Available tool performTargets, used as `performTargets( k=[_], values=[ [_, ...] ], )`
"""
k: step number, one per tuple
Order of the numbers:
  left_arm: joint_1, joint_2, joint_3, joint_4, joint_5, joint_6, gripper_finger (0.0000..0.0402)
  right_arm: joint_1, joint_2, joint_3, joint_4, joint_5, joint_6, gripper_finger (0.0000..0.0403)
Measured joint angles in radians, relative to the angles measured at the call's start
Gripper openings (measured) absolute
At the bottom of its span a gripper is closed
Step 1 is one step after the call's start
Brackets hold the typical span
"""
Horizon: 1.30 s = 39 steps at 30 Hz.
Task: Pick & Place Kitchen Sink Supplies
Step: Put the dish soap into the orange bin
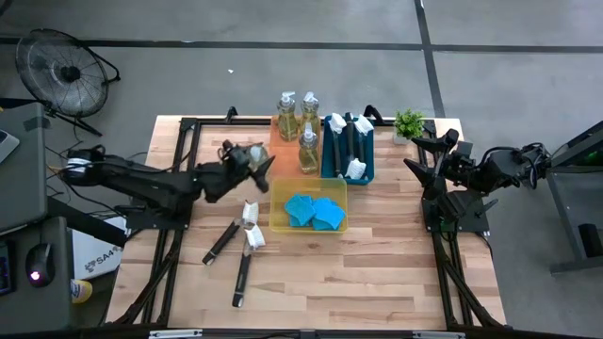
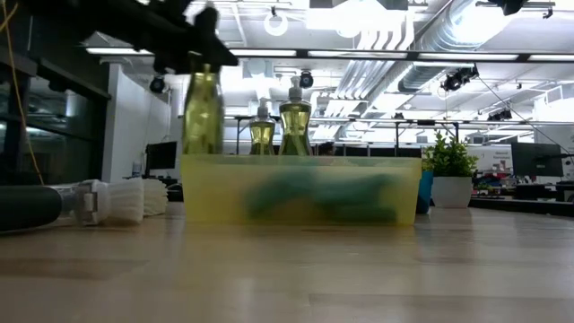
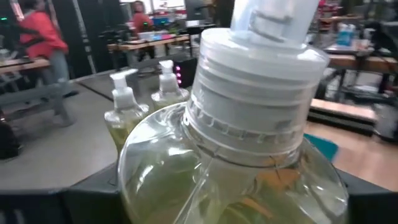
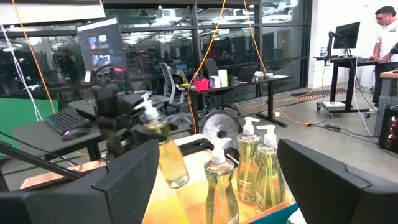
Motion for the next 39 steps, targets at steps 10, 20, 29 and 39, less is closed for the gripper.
performTargets(
  k=[10, 20, 29, 39],
  values=[
    [0.149, 0.225, 0.173, 0.057, 0.256, 0.036, 0.0255, 0.0, 0.0, 0.0, 0.0, 0.0, 0.0, 0.0321],
    [0.208, 0.267, 0.174, 0.069, 0.419, 0.131, 0.0255, 0.0, 0.0, 0.0, 0.0, 0.0, 0.0, 0.0321],
    [0.268, 0.268, 0.172, 0.044, 0.531, 0.129, 0.0255, 0.0, 0.0, 0.0, 0.0, 0.0, 0.0, 0.0321],
    [0.326, 0.268, 0.171, -0.004, 0.72, 0.102, 0.0255, 0.0, 0.0, 0.0, 0.0, 0.0, 0.0, 0.0321]
  ],
)
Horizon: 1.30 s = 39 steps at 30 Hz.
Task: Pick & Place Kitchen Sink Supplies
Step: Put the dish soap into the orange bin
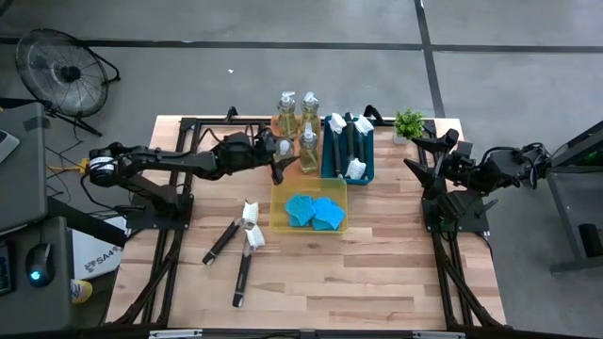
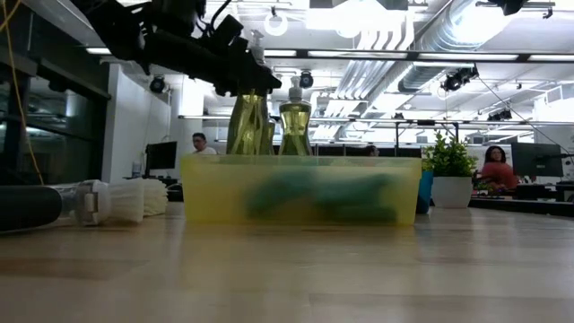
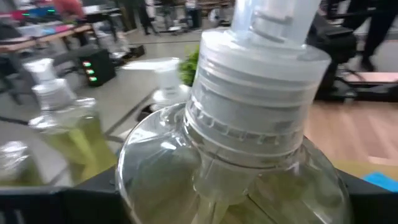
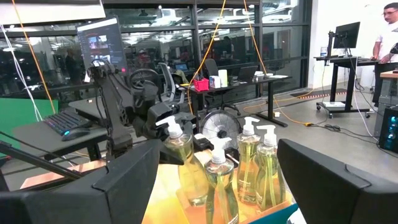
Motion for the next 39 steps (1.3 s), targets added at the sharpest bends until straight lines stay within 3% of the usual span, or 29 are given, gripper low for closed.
performTargets(
  k=[14, 29, 39],
  values=[
    [0.051, 0.0, -0.002, -0.058, 0.119, 0.002, 0.0255, 0.0, 0.0, 0.0, 0.0, 0.0, 0.0, 0.0321],
    [0.151, 0.006, -0.002, -0.098, 0.367, -0.001, 0.0255, 0.0, 0.0, 0.0, 0.0, 0.0, 0.0, 0.0321],
    [0.17, 0.066, -0.002, -0.085, 0.399, 0.002, 0.0255, 0.0, 0.0, 0.0, 0.0, 0.0, 0.0, 0.0321]
  ],
)
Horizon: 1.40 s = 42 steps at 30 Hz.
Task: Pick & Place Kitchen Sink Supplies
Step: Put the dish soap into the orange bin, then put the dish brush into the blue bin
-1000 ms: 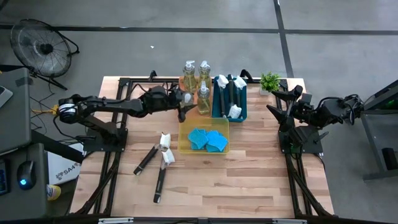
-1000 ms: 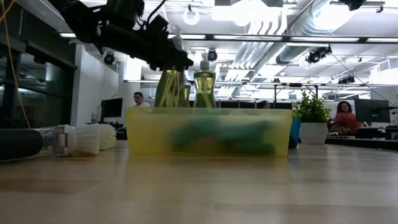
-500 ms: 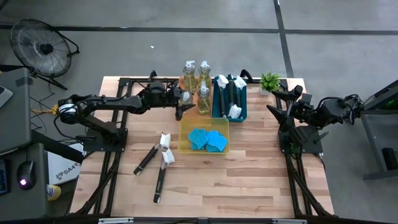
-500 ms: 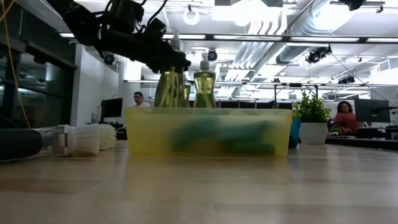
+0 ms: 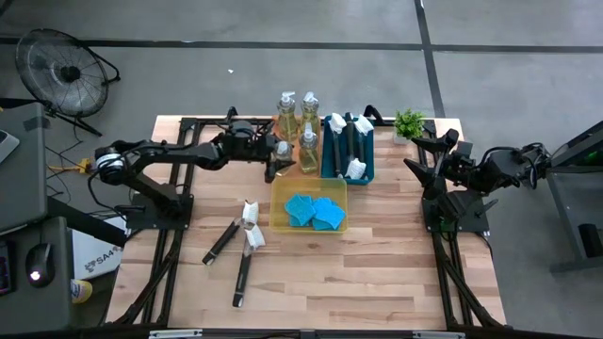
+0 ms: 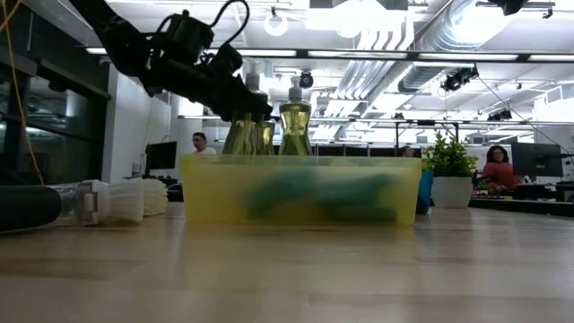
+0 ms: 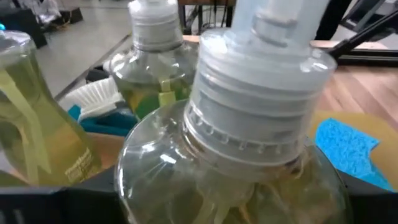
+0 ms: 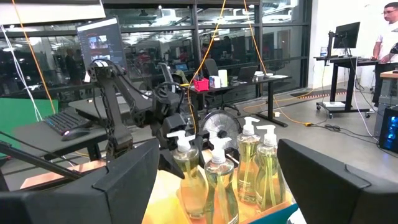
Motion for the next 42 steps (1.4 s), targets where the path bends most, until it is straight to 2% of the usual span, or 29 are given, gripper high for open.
performTargets(
  k=[3, 10, 21, 24, 33, 42],
  values=[
    [-0.002, 0.0, 0.0, 0.026, -0.004, 0.0, 0.0255, 0.0, 0.0, 0.0, 0.0, 0.0, 0.0, 0.0321],
    [-0.001, 0.0, 0.001, 0.014, -0.085, -0.037, 0.0255, 0.0, 0.0, 0.0, 0.0, 0.0, 0.0, 0.0321],
    [-0.002, -0.001, 0.001, -0.008, -0.083, -0.056, 0.0256, 0.0, 0.0, 0.0, 0.0, 0.0, 0.0, 0.0321],
    [-0.002, -0.001, 0.001, -0.01, -0.083, -0.055, 0.027, 0.0, 0.0, 0.0, 0.0, 0.0, 0.0, 0.0321],
    [-0.002, -0.004, 0.003, 0.04, -0.105, -0.056, 0.035, 0.0, 0.0, 0.0, 0.0, 0.0, 0.0, 0.0321],
    [-0.002, -0.04, 0.002, 0.053, -0.097, -0.061, 0.0362, 0.0, 0.0, 0.0, 0.0, 0.0, 0.0, 0.0321]
  ],
)
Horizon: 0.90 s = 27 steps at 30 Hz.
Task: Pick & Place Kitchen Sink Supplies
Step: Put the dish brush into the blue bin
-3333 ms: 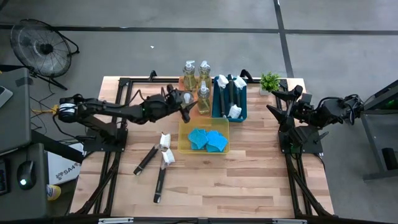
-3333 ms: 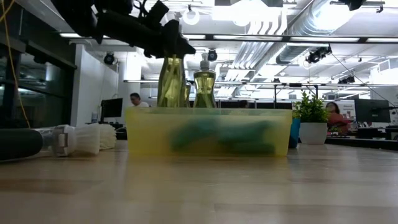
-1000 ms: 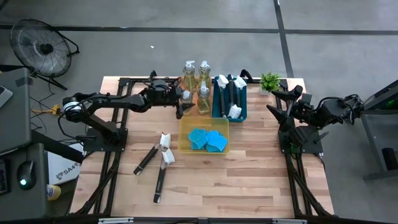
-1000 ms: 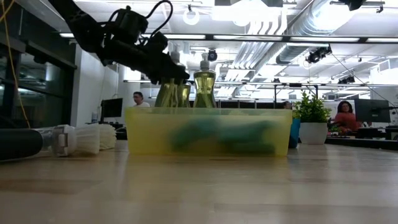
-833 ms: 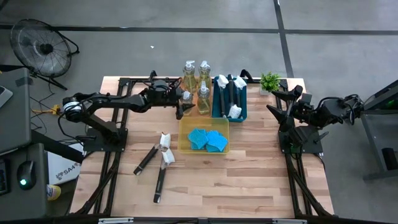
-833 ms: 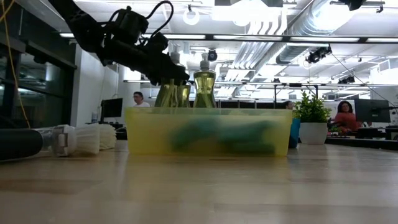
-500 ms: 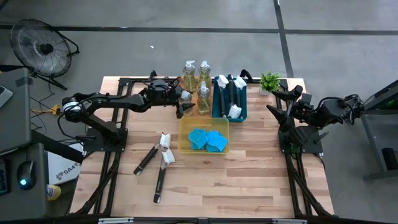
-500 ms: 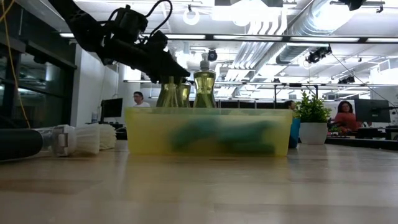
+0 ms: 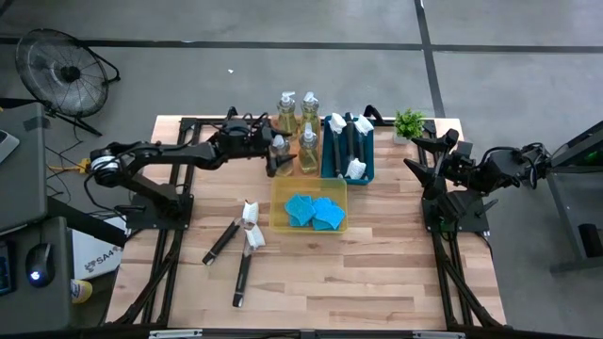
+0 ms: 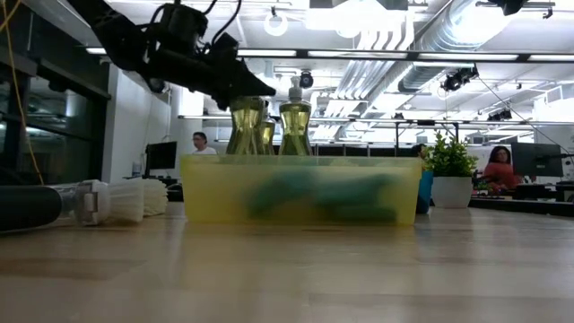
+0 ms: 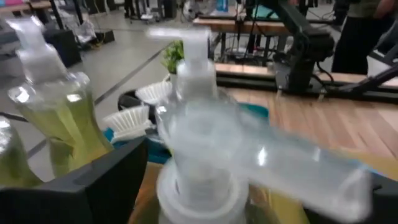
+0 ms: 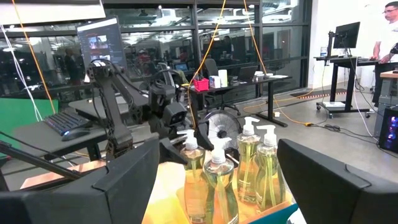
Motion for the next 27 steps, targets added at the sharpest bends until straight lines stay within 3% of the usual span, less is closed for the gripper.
performTargets(
  k=[7, 15, 22, 27],
  values=[
    [0.0, -0.083, 0.0, -0.033, -0.011, 0.0, 0.0362, 0.0, 0.0, 0.0, 0.0, 0.0, 0.0, 0.0321],
    [-0.026, -0.288, -0.001, -0.204, -0.018, 0.009, 0.0363, 0.0, 0.0, 0.0, 0.0, 0.0, 0.0, 0.0321],
    [-0.086, -0.543, -0.001, -0.486, -0.051, 0.002, 0.0363, 0.0, 0.0, 0.0, 0.0, 0.0, 0.0, 0.0321],
    [-0.157, -0.717, -0.001, -0.728, -0.09, -0.112, 0.0363, 0.0, 0.0, 0.0, 0.0, 0.0, 0.0, 0.0321]
  ],
)
